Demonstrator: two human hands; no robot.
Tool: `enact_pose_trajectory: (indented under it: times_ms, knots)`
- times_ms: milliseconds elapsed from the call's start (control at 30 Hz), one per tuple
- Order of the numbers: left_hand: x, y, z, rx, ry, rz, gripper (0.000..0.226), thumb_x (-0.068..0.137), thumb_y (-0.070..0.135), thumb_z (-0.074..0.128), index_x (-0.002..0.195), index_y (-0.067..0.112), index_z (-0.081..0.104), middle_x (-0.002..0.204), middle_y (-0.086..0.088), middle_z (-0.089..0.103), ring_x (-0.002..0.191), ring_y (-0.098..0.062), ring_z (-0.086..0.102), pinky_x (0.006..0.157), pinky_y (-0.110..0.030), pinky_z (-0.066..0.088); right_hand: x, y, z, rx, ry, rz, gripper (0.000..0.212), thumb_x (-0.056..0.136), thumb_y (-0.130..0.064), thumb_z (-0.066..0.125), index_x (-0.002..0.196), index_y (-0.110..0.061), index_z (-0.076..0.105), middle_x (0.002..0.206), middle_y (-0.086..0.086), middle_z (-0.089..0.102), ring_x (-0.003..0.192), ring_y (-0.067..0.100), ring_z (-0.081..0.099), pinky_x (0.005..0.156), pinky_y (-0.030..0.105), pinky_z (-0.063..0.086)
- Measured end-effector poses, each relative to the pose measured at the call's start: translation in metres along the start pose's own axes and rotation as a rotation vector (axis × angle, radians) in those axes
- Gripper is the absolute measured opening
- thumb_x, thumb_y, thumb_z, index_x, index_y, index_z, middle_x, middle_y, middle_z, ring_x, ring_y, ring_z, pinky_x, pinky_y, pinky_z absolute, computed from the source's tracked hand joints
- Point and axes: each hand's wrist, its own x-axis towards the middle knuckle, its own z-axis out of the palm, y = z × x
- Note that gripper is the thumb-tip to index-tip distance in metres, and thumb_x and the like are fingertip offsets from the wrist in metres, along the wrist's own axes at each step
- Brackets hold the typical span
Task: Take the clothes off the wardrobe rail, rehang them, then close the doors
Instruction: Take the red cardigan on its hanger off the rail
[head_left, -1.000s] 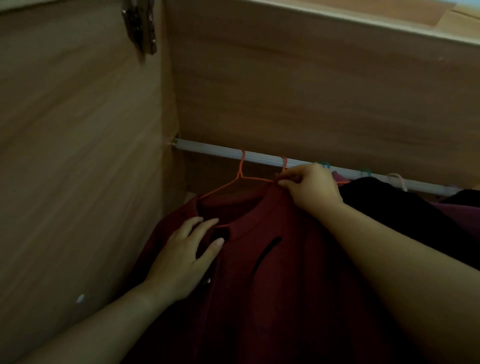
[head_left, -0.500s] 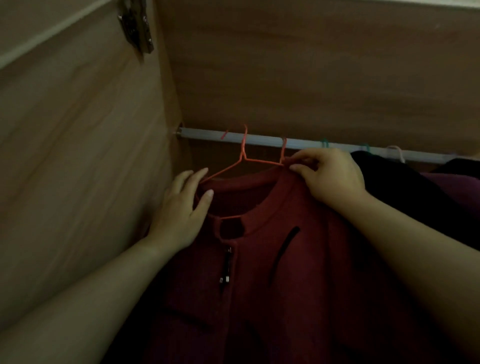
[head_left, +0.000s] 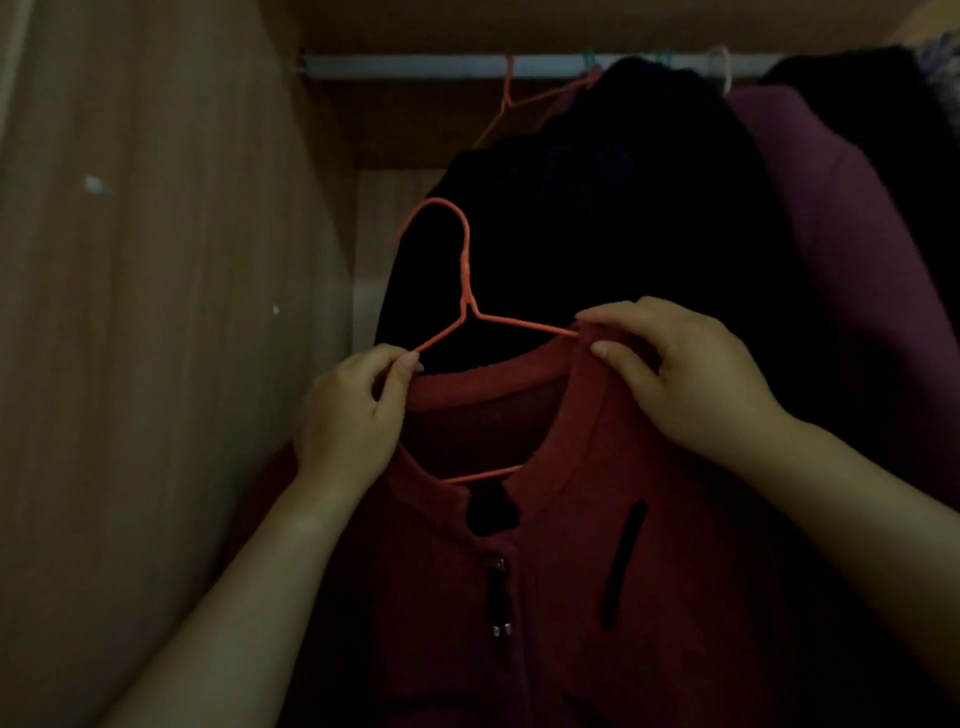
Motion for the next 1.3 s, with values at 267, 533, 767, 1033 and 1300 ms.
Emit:
enact_pose_trajectory:
  times_ms: [267,533,767,1033,1300]
  knots:
    - [-0.063,0.098,-0.059,0.084,0.034,-0.023,0.02,0.089,0.041,0.048,0.092,0.03,0.065,0.088,0.014,0.067,0.082,-0.011,0.063,0.067,-0.036,0.051,-0.077,-0.016,-0.045,0.196,0.087,0.058,0.021,0.088,-0.035,0.059,0.109,-0.031,0.064,0.089,-0.01,0.059,0.079,0.01,0.059,0.071,0.035,0.052]
    - [-0.14,0.248,-0.133,0.369,0.003,-0.07,0.015,0.088,0.04,0.051,0.092,0.033,0.063,0.082,0.016,0.066,0.065,-0.01,0.057,0.052,-0.015,0.032,-0.161,-0.048,-0.141,0.391,0.14,0.161,0.023,0.088,-0.038,0.056,0.104,-0.025,0.067,0.091,-0.009,0.064,0.086,0.01,0.061,0.078,0.03,0.048]
    - [-0.199,0.362,-0.197,0.378,-0.115,-0.166,0.008,0.091,0.035,0.056,0.092,0.033,0.064,0.08,0.022,0.059,0.07,-0.002,0.054,0.055,-0.011,0.033,-0.238,-0.084,-0.233,0.495,0.104,0.226,0.022,0.09,-0.033,0.056,0.104,-0.019,0.066,0.093,-0.002,0.065,0.091,0.019,0.062,0.082,0.047,0.048]
    - [-0.211,0.454,-0.249,0.312,-0.119,-0.082,0.01,0.09,0.036,0.056,0.09,0.033,0.066,0.079,0.015,0.063,0.069,-0.006,0.055,0.056,-0.013,0.037,-0.277,-0.122,-0.355,0.433,0.144,0.296,0.018,0.089,-0.023,0.061,0.103,-0.014,0.068,0.095,0.0,0.066,0.092,0.012,0.06,0.085,0.021,0.044]
    - [-0.315,0.517,-0.298,0.078,-0.375,-0.207,0.013,0.09,0.04,0.054,0.091,0.035,0.066,0.081,0.013,0.063,0.068,-0.008,0.055,0.057,-0.017,0.039,-0.401,-0.191,-0.467,0.262,-0.008,0.52,0.016,0.088,-0.021,0.063,0.101,-0.014,0.069,0.094,-0.001,0.066,0.089,0.011,0.062,0.083,0.021,0.046]
